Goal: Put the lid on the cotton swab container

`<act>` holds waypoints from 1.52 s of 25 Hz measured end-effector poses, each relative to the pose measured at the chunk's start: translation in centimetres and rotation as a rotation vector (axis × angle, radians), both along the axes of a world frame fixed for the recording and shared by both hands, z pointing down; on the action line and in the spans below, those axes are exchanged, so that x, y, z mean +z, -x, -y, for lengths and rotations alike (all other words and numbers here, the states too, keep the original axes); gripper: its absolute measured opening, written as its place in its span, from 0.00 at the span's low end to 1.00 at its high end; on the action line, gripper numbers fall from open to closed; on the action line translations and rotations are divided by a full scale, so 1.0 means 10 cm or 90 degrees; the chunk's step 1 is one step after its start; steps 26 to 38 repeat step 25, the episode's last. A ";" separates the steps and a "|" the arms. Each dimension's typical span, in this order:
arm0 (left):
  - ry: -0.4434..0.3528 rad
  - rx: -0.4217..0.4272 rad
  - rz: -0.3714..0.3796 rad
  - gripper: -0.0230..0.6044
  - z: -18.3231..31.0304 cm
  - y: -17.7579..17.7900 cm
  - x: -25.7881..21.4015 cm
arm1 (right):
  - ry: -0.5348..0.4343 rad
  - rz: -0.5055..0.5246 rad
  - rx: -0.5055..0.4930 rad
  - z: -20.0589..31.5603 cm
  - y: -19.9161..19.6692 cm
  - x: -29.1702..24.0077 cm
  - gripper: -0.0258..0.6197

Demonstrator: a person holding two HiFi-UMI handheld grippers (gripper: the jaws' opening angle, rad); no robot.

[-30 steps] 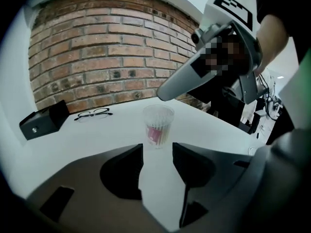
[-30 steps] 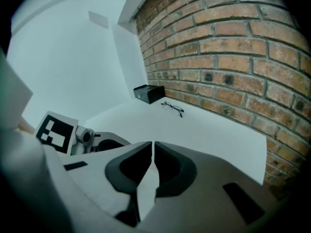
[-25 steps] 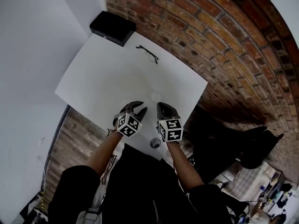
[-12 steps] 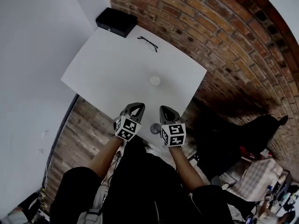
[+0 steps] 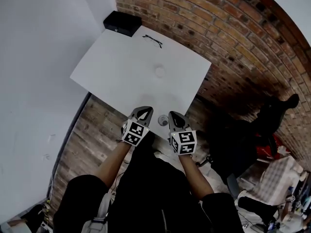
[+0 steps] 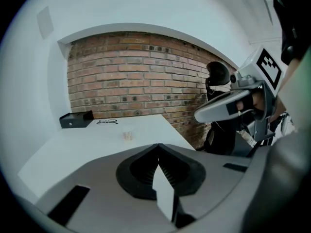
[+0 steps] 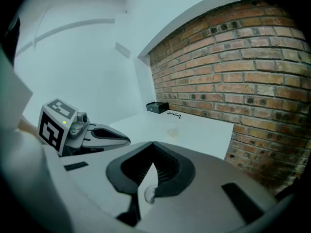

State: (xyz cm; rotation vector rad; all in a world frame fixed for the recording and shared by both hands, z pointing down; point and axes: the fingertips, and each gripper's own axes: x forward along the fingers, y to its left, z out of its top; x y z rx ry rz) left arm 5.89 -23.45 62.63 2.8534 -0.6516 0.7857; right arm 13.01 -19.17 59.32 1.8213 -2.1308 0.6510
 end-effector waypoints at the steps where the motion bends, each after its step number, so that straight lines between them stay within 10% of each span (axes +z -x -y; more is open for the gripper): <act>1: -0.003 0.002 0.000 0.06 -0.08 0.02 -0.02 | 0.000 0.001 0.003 -0.10 0.01 0.01 0.07; 38: -0.041 0.015 -0.023 0.06 -0.95 0.31 -0.38 | -0.054 -0.005 0.002 -0.90 0.32 -0.29 0.07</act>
